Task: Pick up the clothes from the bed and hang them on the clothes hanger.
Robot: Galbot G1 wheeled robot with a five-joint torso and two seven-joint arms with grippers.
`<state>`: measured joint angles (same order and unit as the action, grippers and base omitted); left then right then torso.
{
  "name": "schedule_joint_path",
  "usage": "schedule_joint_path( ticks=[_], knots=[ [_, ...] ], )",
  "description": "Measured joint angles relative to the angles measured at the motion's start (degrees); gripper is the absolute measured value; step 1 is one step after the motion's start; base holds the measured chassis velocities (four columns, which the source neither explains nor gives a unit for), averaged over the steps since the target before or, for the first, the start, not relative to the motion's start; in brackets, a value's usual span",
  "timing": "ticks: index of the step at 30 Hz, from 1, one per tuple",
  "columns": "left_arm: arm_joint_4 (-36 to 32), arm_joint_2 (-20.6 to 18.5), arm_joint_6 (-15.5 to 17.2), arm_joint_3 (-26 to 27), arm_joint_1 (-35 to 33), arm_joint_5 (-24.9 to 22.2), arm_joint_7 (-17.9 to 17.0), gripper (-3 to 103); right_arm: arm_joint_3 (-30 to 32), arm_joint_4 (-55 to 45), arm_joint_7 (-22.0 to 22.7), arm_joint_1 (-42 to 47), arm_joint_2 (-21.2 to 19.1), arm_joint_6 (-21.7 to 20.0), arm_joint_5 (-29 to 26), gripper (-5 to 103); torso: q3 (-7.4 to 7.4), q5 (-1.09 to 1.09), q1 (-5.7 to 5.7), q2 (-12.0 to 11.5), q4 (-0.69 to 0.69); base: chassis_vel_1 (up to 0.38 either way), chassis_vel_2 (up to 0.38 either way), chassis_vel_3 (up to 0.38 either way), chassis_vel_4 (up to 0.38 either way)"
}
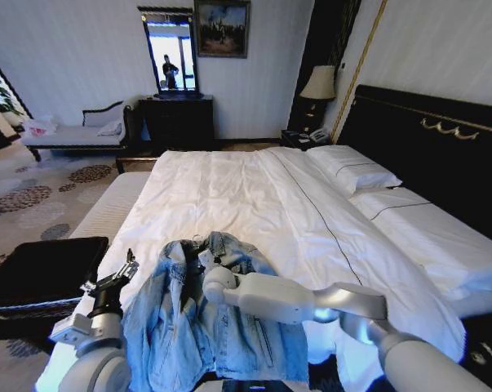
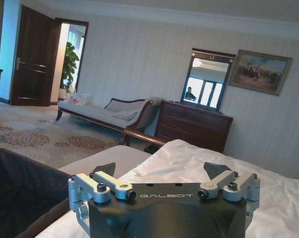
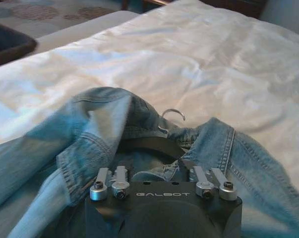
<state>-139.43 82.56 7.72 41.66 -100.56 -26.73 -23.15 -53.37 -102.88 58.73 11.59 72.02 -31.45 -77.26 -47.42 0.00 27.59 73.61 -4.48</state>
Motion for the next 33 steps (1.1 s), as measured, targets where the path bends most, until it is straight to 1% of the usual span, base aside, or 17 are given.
schedule_joint_path(
  ticks=[1,2,4,5,6,7,10,11,12,14,17,20,22,26,27,29,33],
  knots=[
    [0.00,0.00,0.00,0.00,0.00,0.00,0.00,100,0.00,0.00,0.00,0.00,0.00,0.00,0.00,49,0.00,0.00,0.00,0.00,0.00,0.000,0.000,0.000,0.000],
    [0.01,0.03,0.03,-0.02,-0.01,0.16,0.00,100,-0.06,-0.73,-0.08,-0.96,-0.24,-1.21,-0.21,55,0.01,0.01,0.00,0.00,0.00,0.000,0.000,0.000,0.000],
    [0.03,0.22,0.06,-0.18,-0.05,0.46,0.00,100,-0.28,1.14,-1.18,-1.90,0.65,-2.41,1.72,66,0.00,0.01,0.00,0.00,0.00,0.000,0.000,0.000,0.000],
    [0.03,0.29,0.07,-0.24,-0.07,0.54,0.00,100,-0.44,2.27,-1.82,-2.17,1.16,-2.82,2.89,66,0.01,0.01,0.00,0.00,0.01,0.000,0.000,0.000,0.000],
    [0.08,0.38,0.08,-0.27,-0.09,0.72,0.01,100,-1.51,6.03,-3.71,-2.98,2.56,-4.06,6.61,71,0.00,0.01,0.01,0.00,0.04,0.000,0.000,0.000,0.000],
    [0.08,0.38,0.08,-0.27,-0.09,0.72,0.01,100,-1.51,6.03,-3.71,-2.98,2.56,-4.06,6.61,71,0.00,0.01,0.01,0.00,0.04,0.000,0.000,0.000,0.000],
    [0.14,0.46,0.08,0.03,-0.02,0.81,0.01,100,-4.55,12.43,-6.23,-4.42,4.87,-6.52,11.74,88,-0.01,-0.01,0.02,0.00,0.02,0.000,0.000,0.000,0.000],
    [0.08,0.51,0.08,0.26,0.03,0.81,0.00,100,-6.32,15.74,-7.55,-5.30,6.18,-8.47,14.37,93,-0.01,-0.01,0.02,-0.01,0.02,0.000,0.000,0.000,0.000],
    [0.08,0.51,0.08,0.26,0.03,0.81,0.00,100,-6.32,15.74,-7.55,-5.30,6.18,-8.47,14.37,93,-0.01,-0.01,0.02,-0.01,0.02,0.000,0.000,0.000,0.000],
    [-0.23,0.58,0.08,0.57,0.00,0.71,-0.04,100,-8.63,19.62,-8.57,-6.50,7.81,-10.36,17.51,99,-0.01,0.00,0.01,-0.01,0.02,0.000,0.000,0.000,0.000],
    [-0.64,0.64,0.05,1.20,-0.40,0.54,-0.16,100,-11.20,24.96,-10.69,-8.30,9.97,-10.67,21.92,100,-0.01,0.00,0.01,0.00,0.01,0.000,0.000,0.000,0.000],
    [-0.80,0.65,-0.12,1.92,-0.66,0.23,-0.46,100,-12.14,27.10,-12.21,-9.30,11.05,-10.47,22.44,100,-0.01,-0.02,0.02,-0.01,0.02,0.000,0.000,0.000,0.000],
    [-0.83,0.61,-0.39,2.68,-0.76,-0.06,-0.72,100,-12.81,28.09,-13.60,-10.09,12.42,-9.15,20.63,100,-0.01,-0.01,0.02,0.00,0.01,0.000,0.000,0.000,0.000],
    [-0.79,0.58,-0.62,3.16,-0.66,-0.25,-0.86,100,-13.79,29.74,-14.10,-10.35,14.16,-8.98,19.57,100,0.00,0.00,0.01,0.00,0.02,0.000,0.000,0.000,0.000],
    [-0.80,0.71,-0.61,3.09,-0.39,-0.34,-0.89,100,-14.70,31.97,-14.68,-10.21,15.33,-8.99,19.79,100,0.00,-0.01,0.01,0.01,0.02,0.000,0.000,0.000,0.000],
    [-0.88,0.80,-0.55,2.93,-0.27,-0.36,-0.88,100,-15.21,33.35,-15.26,-9.96,15.93,-8.99,20.12,100,0.00,-0.01,0.01,0.01,0.02,0.000,0.000,0.000,0.000],
    [-1.33,1.16,-0.22,2.38,-0.04,-0.37,-0.75,100,-16.48,37.92,-17.91,-9.10,17.38,-8.54,22.90,100,0.00,-0.01,0.01,0.01,0.02,0.000,0.000,0.000,0.000]
  ],
)
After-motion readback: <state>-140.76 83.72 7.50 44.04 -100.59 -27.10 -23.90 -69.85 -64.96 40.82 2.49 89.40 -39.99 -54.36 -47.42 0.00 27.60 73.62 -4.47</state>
